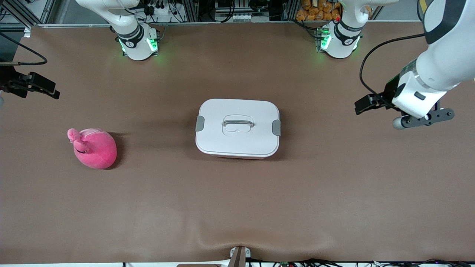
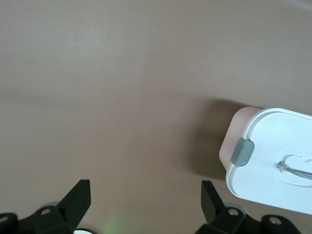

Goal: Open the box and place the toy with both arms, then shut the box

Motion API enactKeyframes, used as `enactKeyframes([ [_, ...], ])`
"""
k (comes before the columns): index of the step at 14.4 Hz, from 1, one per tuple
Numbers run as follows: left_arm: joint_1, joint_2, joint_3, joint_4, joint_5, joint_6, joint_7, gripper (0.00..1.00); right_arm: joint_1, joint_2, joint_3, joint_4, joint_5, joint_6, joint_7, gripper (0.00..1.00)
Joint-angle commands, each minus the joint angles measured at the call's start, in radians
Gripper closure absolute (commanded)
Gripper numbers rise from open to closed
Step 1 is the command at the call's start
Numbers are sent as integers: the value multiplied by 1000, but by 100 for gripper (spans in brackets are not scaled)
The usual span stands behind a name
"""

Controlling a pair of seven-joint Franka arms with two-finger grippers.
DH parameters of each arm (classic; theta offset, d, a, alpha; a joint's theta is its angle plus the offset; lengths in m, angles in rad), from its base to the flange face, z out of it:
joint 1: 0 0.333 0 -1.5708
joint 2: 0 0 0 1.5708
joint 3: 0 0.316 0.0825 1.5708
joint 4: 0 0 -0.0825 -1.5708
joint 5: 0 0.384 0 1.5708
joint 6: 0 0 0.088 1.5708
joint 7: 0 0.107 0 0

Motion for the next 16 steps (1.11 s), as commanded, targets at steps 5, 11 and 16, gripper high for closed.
enactKeyframes([
  [5, -195, 114, 2, 39, -10, 154, -492, 0, -1, 21, 0, 6, 0, 12, -14, 0],
  [11, -344, 229, 2, 141, -10, 254, -1052, 0, -10, 51, 0, -6, -71, 65, -45, 0],
  [16, -453, 300, 7, 139, -3, 393, -1557, 0, -25, 86, 0, -6, -76, 48, -208, 0],
])
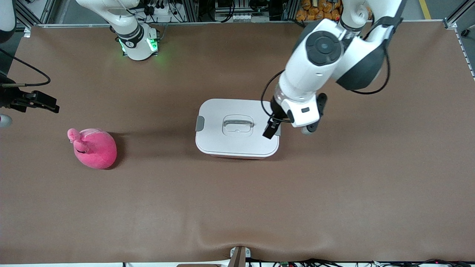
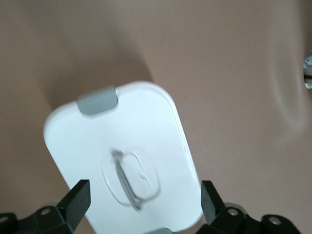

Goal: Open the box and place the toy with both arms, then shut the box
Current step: 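Reach the left gripper down to the grey lid handle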

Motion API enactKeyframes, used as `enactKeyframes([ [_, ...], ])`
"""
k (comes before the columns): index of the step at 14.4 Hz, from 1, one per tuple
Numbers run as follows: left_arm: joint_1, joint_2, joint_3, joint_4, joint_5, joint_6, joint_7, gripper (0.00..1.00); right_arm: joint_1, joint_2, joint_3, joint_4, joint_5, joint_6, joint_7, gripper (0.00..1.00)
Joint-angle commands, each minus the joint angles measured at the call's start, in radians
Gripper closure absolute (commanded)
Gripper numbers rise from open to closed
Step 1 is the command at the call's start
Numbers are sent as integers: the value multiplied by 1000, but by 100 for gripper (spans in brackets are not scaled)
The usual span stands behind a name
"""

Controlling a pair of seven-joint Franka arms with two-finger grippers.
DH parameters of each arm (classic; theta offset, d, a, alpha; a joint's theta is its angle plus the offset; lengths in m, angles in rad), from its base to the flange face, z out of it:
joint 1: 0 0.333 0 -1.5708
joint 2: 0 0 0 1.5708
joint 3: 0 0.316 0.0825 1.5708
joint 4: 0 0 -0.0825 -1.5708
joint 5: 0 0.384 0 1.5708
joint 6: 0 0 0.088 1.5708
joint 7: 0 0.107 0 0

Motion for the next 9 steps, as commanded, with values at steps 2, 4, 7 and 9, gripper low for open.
enactKeyframes([
  [2, -82, 63, 16, 30, 15, 40, -249, 0, -13, 17, 9, -8, -20, -8, -95, 0],
  [4, -123, 94, 17, 26, 38, 69, -373, 0, -25, 15, 9, -59, -20, 3, -129, 0],
  [7, -174, 135, 16, 24, 112, 77, -558, 0, -22, 11, 9, -140, -23, 83, -140, 0],
  [9, -203, 158, 16, 21, 172, 77, -628, 0, -27, 12, 8, -206, -23, 174, -221, 0],
])
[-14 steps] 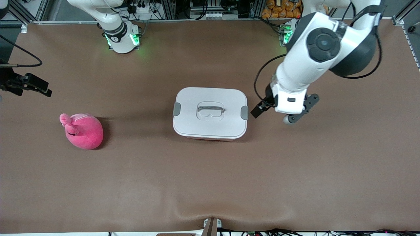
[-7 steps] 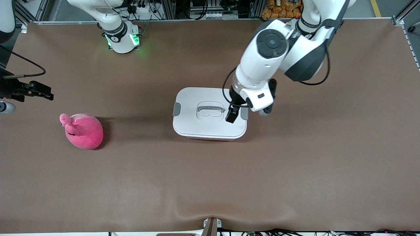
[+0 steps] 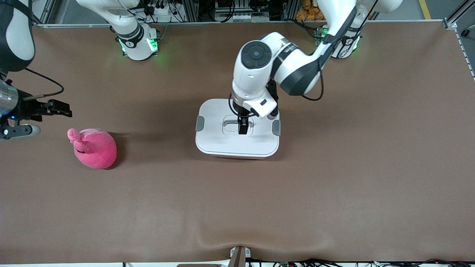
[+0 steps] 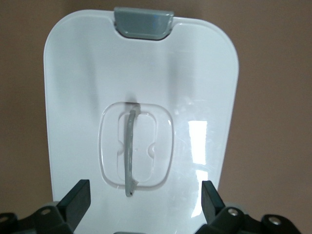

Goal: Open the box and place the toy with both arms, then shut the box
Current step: 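Reach the left gripper down to the grey lid handle, then grasp the lid handle with the left gripper while the right gripper grasps the toy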

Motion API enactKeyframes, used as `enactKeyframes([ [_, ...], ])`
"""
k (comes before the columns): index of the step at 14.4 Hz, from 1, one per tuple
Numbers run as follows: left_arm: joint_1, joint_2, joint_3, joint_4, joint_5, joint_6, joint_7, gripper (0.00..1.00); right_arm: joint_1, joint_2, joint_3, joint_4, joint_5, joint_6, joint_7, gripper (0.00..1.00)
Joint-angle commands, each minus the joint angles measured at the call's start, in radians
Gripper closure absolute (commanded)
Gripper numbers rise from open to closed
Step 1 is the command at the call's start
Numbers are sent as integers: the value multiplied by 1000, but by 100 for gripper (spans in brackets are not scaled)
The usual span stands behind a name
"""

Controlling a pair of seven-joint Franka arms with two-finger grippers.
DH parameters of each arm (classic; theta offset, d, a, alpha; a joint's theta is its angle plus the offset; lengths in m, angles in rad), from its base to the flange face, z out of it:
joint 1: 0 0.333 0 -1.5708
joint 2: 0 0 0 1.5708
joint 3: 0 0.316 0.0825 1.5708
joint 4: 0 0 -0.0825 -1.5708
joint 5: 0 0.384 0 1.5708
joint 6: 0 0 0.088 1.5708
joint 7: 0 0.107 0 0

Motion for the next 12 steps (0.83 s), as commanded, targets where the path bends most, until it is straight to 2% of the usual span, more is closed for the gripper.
enactKeyframes([
  [1, -36, 40, 11, 19, 69, 4, -124, 1, -31, -17, 13, -112, -22, 121, -116, 0],
  [7, -72, 77, 11, -10, 113, 16, -181, 11, -58, -19, 13, -323, -22, 388, -293, 0],
  [9, -72, 89, 10, -8, 115, 18, -181, 17, -60, -17, 13, -365, -22, 447, -372, 0],
  [12, -78, 96, 10, -8, 118, 18, -164, 22, -58, 15, 11, -377, -22, 543, -532, 0],
])
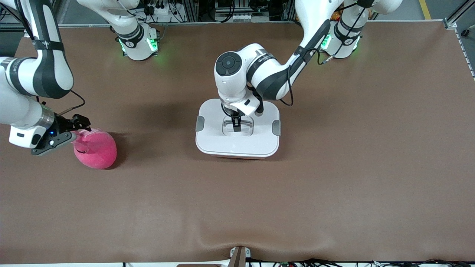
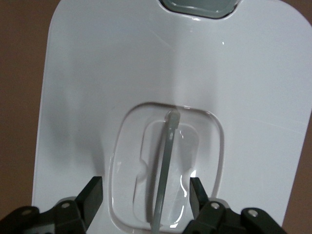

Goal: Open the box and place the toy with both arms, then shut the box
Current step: 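Grasp the lid handle with the left gripper while the right gripper grasps the toy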

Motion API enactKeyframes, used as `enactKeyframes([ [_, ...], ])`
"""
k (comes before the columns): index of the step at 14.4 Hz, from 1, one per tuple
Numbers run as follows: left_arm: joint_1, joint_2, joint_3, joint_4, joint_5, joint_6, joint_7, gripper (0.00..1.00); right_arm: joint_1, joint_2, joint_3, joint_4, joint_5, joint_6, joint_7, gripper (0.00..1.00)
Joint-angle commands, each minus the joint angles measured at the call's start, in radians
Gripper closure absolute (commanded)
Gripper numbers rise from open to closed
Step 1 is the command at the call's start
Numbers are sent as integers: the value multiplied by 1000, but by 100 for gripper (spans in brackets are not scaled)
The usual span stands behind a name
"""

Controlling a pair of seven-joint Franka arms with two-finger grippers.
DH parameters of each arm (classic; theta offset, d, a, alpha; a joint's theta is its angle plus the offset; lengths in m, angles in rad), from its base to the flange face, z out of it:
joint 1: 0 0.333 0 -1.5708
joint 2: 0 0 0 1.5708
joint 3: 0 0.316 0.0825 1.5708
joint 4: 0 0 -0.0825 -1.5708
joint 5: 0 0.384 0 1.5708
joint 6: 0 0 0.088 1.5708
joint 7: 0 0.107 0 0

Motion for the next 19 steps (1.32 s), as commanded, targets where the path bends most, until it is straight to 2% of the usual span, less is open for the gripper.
enactKeyframes([
  [1, -11, -2, 7, 1, 24, 6, 20, 29, -18, 26, 11, -8, -23, 86, -121, 0],
  [3, -10, -2, 8, 3, 26, 8, 43, 39, -33, 57, 11, -7, -23, 126, -184, 0],
  [5, -10, -2, 7, 6, 29, 8, 46, 44, -53, 85, 11, -7, -23, 158, -227, 0],
  [7, -10, -5, 7, 6, 27, 8, 72, 55, -68, 105, 13, -7, -23, 175, -252, 0],
  [8, -10, -5, 7, 6, 27, 8, 81, 59, -70, 108, 13, -5, -21, 175, -254, 17],
  [9, -10, -5, 7, 6, 29, 8, 81, 63, -68, 109, 13, -5, -21, 174, -252, 53],
  [11, -6, -5, 7, 8, 29, 8, 89, 65, -68, 109, 13, -4, -20, 172, -252, 97],
  [12, -6, -6, 7, 8, 29, 8, 99, 65, -70, 109, 14, -2, -20, 171, -252, 100],
  [15, -2, -14, 7, 11, 27, 8, 109, 78, -67, 109, 14, 21, -7, 168, -247, 100],
  [19, 1, -12, 7, 11, 22, 8, 110, 87, -53, 111, 17, 68, 0, 163, -234, 100],
])
